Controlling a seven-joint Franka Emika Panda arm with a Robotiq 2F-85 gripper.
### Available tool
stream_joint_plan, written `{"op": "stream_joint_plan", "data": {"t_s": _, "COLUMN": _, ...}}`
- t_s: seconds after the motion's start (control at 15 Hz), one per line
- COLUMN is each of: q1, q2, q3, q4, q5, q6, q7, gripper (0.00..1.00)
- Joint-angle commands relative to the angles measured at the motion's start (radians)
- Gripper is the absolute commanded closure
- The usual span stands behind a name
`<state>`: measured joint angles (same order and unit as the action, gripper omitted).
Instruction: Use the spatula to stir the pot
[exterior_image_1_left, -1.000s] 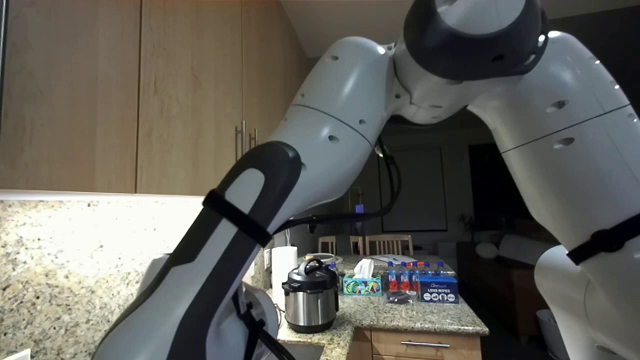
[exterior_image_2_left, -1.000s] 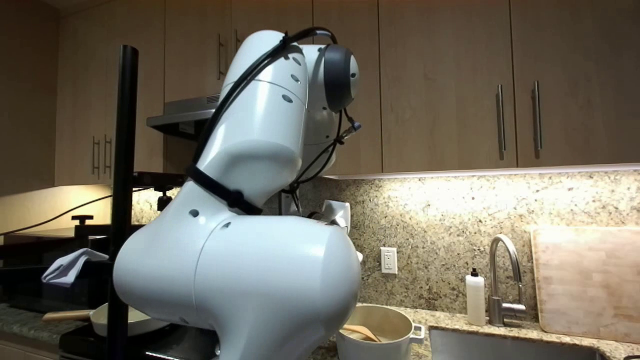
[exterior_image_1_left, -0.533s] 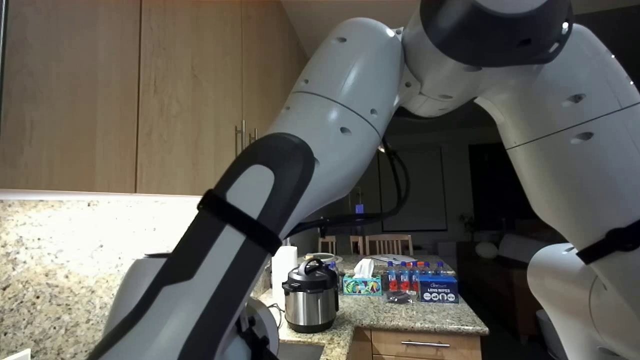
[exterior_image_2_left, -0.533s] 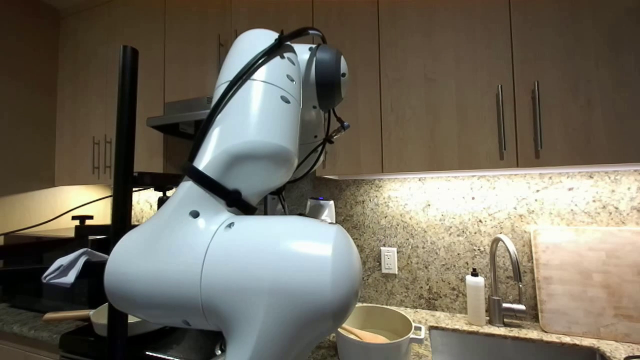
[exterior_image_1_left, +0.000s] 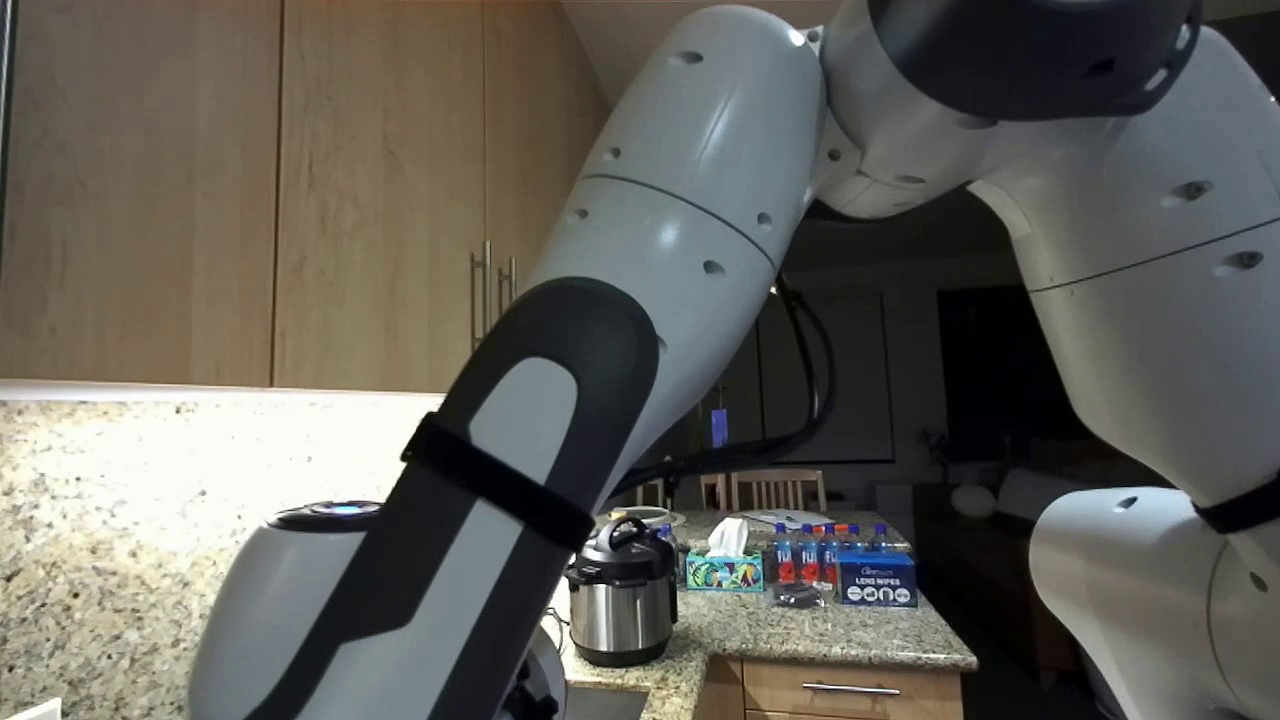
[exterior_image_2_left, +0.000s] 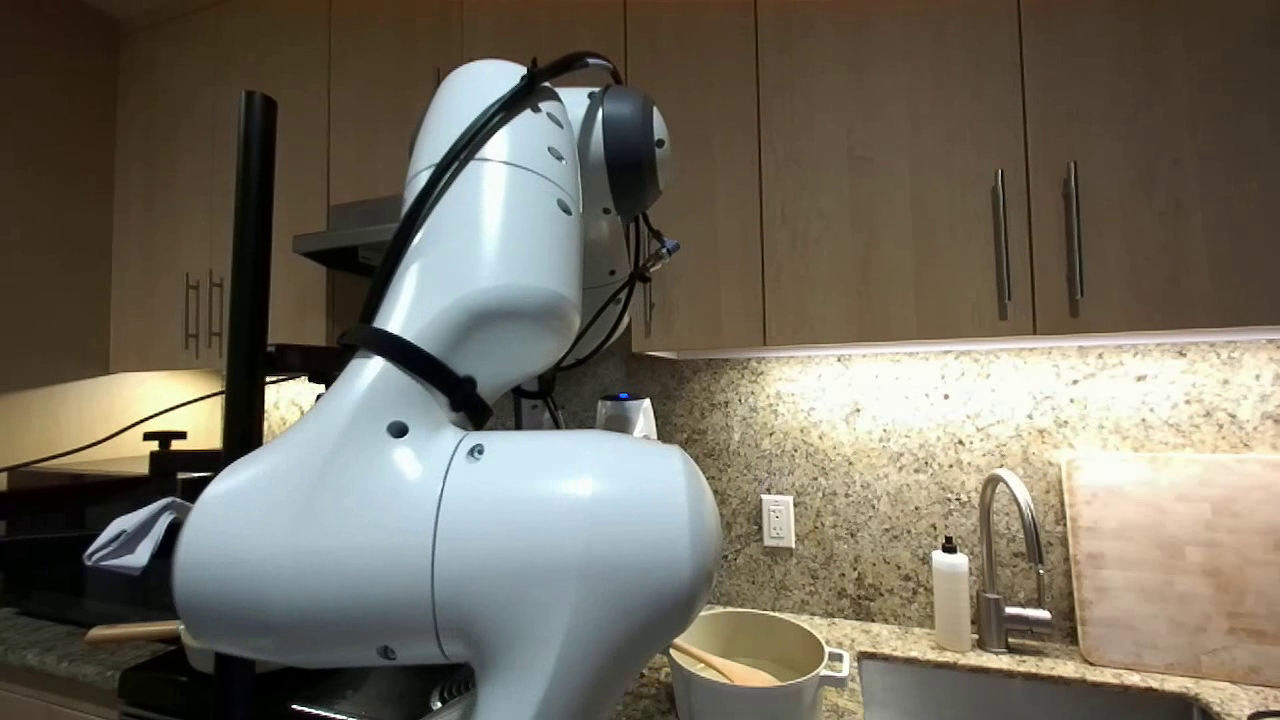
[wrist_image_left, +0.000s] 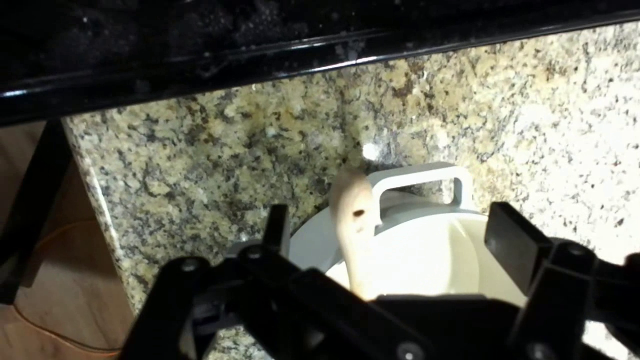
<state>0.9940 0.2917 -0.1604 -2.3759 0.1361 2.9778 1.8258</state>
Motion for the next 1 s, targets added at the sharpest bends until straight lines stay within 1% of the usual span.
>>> {"op": "stream_joint_plan", "data": {"t_s": 0.0, "q1": 0.098, "q2": 0.0, "q3": -0.076, "q4": 0.009, "q5": -0.015, "q6": -0.018, "q7": 0.163, "gripper": 0.0}}
{"op": "stream_joint_plan", "data": {"t_s": 0.13, "q1": 0.113, "q2": -0.002, "q3": -0.074, "q4": 0.013, "q5": 0.009, "q6": -0.033, "q7": 0.193, "gripper": 0.0}}
{"op": "stream_joint_plan", "data": {"t_s": 0.27, "q1": 0.093, "q2": -0.011, "q3": -0.046, "q4": 0.009, "q5": 0.039, "q6": -0.046, "q7": 0.18, "gripper": 0.0}}
{"op": "stream_joint_plan", "data": {"t_s": 0.33, "q1": 0.072, "q2": -0.018, "q3": -0.026, "q4": 0.003, "q5": 0.063, "q6": -0.052, "q7": 0.153, "gripper": 0.0}}
{"op": "stream_joint_plan", "data": {"t_s": 0.4, "q1": 0.001, "q2": -0.025, "q3": 0.036, "q4": -0.002, "q5": 0.037, "q6": -0.053, "q7": 0.167, "gripper": 0.0}}
{"op": "stream_joint_plan", "data": {"t_s": 0.53, "q1": -0.064, "q2": -0.032, "q3": 0.09, "q4": -0.007, "q5": 0.045, "q6": -0.061, "q7": 0.132, "gripper": 0.0}}
{"op": "stream_joint_plan", "data": {"t_s": 0.6, "q1": -0.11, "q2": -0.036, "q3": 0.127, "q4": -0.004, "q5": 0.053, "q6": -0.07, "q7": 0.108, "gripper": 0.0}}
{"op": "stream_joint_plan", "data": {"t_s": 0.8, "q1": -0.247, "q2": -0.034, "q3": 0.232, "q4": 0.019, "q5": 0.067, "q6": -0.112, "q7": 0.02, "gripper": 0.0}}
{"op": "stream_joint_plan", "data": {"t_s": 0.93, "q1": -0.346, "q2": -0.021, "q3": 0.308, "q4": 0.051, "q5": 0.089, "q6": -0.151, "q7": -0.07, "gripper": 0.0}}
